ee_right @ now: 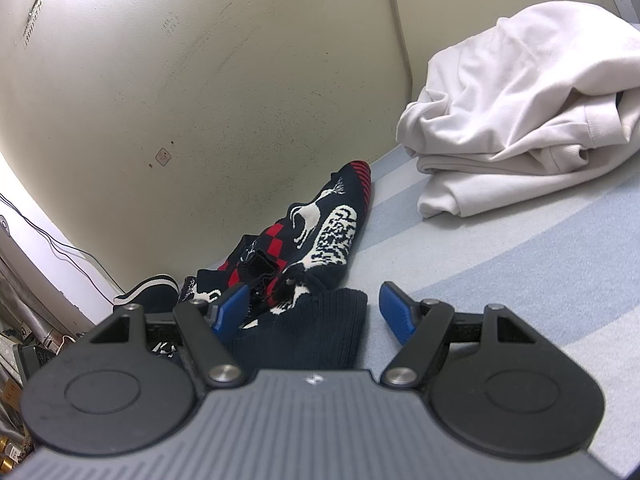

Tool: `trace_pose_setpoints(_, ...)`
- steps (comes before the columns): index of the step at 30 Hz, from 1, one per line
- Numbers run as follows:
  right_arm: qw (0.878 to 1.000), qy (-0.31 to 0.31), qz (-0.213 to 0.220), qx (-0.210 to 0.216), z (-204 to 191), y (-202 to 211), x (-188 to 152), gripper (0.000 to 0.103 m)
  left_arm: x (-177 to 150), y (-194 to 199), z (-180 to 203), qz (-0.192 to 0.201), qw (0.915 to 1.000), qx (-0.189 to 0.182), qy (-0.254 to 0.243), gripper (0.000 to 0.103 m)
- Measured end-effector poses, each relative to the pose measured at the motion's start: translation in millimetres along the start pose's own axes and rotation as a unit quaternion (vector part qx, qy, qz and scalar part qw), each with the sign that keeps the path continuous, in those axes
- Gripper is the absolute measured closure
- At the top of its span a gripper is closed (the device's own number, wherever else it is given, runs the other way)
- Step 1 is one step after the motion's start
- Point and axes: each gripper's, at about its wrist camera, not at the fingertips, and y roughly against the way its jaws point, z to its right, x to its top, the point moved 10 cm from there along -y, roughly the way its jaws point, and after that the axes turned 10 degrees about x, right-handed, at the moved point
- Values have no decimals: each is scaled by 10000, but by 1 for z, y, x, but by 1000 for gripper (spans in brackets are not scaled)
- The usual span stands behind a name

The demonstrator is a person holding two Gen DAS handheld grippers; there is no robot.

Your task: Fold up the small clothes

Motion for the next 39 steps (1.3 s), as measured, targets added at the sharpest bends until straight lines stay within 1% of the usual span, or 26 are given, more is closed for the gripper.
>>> trace_pose_setpoints(32,10000,0,-2,-1,0,-1,0,28,0,-1,0,-6,10000,33,-68,0)
trace_pose_setpoints(39,10000,-3,-1,1,0,-1,0,28,1,0,0,17,10000,-59,32,0)
